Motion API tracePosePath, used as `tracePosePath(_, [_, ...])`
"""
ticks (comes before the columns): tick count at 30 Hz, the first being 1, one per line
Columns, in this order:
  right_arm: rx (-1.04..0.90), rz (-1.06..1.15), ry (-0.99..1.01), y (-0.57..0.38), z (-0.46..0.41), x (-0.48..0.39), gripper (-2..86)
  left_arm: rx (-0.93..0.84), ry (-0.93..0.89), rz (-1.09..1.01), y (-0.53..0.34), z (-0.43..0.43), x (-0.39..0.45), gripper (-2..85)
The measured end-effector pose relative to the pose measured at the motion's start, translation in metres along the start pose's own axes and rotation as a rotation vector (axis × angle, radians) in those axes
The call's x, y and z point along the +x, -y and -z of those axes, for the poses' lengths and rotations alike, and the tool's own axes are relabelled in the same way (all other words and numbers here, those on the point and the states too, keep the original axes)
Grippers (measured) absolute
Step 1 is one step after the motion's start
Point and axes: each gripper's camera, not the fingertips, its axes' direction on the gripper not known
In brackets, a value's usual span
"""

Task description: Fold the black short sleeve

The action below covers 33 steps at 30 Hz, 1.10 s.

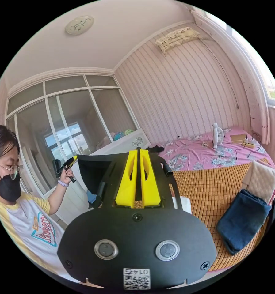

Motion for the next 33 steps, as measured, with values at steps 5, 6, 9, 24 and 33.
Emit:
tracePosePath(5, [0.091,0.110,0.022,-0.001,0.048,-0.050,0.6,0.124,-0.077,-0.014,-0.012,0.058,0.011,-1.0])
tracePosePath(6, [0.099,0.117,0.030,-0.002,0.055,-0.054,0.6,0.156,-0.088,-0.005,-0.009,0.077,0.016,-1.0])
tracePosePath(9, [0.146,0.177,0.127,0.001,0.087,-0.077,0.6,0.222,0.032,-0.096,0.007,0.117,0.043,-1.0])
tracePosePath(24, [-0.302,-0.112,-0.208,0.016,-0.099,0.012,0.1,-0.197,0.258,0.205,-0.039,-0.082,-0.065,-1.0])
tracePosePath(33, [0.084,0.096,-0.217,0.083,-0.077,-0.027,0.2,0.025,0.146,0.127,-0.014,-0.079,-0.063,-1.0])
